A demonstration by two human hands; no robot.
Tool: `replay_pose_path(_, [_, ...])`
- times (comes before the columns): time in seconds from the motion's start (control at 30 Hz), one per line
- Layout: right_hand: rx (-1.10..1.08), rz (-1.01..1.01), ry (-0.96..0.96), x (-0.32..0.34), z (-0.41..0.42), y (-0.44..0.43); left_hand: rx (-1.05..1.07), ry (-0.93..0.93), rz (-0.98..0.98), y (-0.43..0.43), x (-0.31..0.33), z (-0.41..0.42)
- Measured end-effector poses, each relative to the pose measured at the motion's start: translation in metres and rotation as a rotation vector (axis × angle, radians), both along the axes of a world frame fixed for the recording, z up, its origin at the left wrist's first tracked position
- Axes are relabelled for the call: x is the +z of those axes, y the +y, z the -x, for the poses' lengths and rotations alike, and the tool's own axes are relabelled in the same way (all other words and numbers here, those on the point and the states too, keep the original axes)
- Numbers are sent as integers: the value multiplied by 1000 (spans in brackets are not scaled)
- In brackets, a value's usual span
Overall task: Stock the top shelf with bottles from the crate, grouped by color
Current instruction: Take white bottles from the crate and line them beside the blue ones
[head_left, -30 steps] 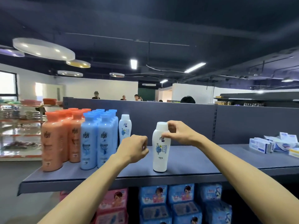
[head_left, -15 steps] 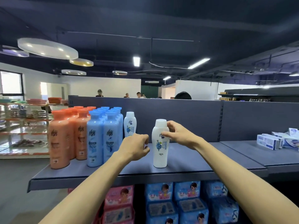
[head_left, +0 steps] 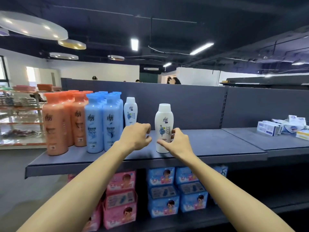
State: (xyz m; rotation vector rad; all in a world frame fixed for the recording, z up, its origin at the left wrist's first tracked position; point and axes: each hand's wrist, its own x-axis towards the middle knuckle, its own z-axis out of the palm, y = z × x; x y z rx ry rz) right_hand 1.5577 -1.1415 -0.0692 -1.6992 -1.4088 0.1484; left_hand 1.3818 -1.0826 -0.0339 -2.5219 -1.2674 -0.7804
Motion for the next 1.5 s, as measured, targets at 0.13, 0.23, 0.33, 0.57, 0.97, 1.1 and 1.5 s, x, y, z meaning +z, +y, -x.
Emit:
replay_pose_path(0.13, [-131, 13, -95, -2, 13, 3, 14, 7, 10, 0, -8, 5])
replay_pose_path(0.23, [-177, 8, -115, -3, 17, 10, 31, 13, 10, -2, -13, 10])
replay_pose_path(0.33, [-201, 16, -99, -5, 19, 17, 77, 28, -18, -3, -14, 16])
replay_pose_path(0.57, [-168, 8, -57, -7, 23, 36, 182, 70, -65, 3, -17, 25])
replay_pose_path(0.97, [-109, 0, -27, -5, 23, 86, 176, 62, -70, 22, -33, 14])
replay_pose_path(1.1, [-95, 15, -16, -5, 22, 110, 188, 37, -45, 33, -36, 6])
replay_pose_path(1.5, [-75, 29, 14, -4, 25, 179, 269, -28, 3, 72, -42, -6])
